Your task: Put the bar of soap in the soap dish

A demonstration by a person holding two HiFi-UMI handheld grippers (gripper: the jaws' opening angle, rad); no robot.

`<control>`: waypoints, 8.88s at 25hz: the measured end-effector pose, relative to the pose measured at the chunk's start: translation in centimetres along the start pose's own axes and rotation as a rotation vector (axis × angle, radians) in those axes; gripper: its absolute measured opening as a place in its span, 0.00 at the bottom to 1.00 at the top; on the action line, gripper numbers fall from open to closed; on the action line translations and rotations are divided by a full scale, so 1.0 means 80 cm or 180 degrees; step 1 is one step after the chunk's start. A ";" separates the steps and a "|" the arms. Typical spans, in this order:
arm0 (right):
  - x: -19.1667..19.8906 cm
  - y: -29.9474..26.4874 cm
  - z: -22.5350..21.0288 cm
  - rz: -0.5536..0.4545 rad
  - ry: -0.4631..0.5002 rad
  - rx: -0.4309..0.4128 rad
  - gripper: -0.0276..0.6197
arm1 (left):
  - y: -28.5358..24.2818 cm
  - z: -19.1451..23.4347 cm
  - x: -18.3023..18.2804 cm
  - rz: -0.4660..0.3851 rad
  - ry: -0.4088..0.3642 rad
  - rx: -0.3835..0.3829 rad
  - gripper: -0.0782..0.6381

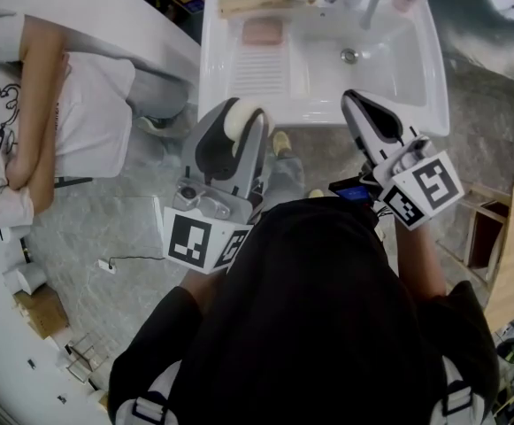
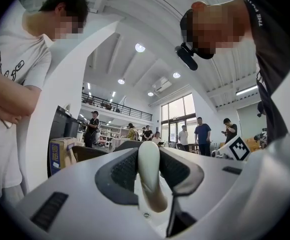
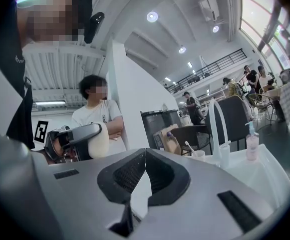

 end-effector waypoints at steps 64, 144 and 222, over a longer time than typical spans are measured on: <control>-0.060 -0.257 -0.065 0.0255 0.0047 0.0491 0.08 | -0.160 0.262 0.072 0.0000 0.0418 0.0353 0.28; 0.054 -0.315 -0.216 0.0914 -0.0659 0.0473 0.08 | -0.290 0.281 0.377 0.1421 0.0382 -0.0151 0.28; 0.057 -0.295 -0.189 0.0814 -0.0554 0.0388 0.08 | -0.275 0.228 0.366 0.1609 -0.0309 0.0399 0.22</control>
Point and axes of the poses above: the fingertips, and each gripper's own axes: y backward along the fingers, z to its left, x out of its underside, the point moved 10 cm from there along y, backward along the fingers, and after that the axes turned 9 degrees about -y, right-handed, at the moved point
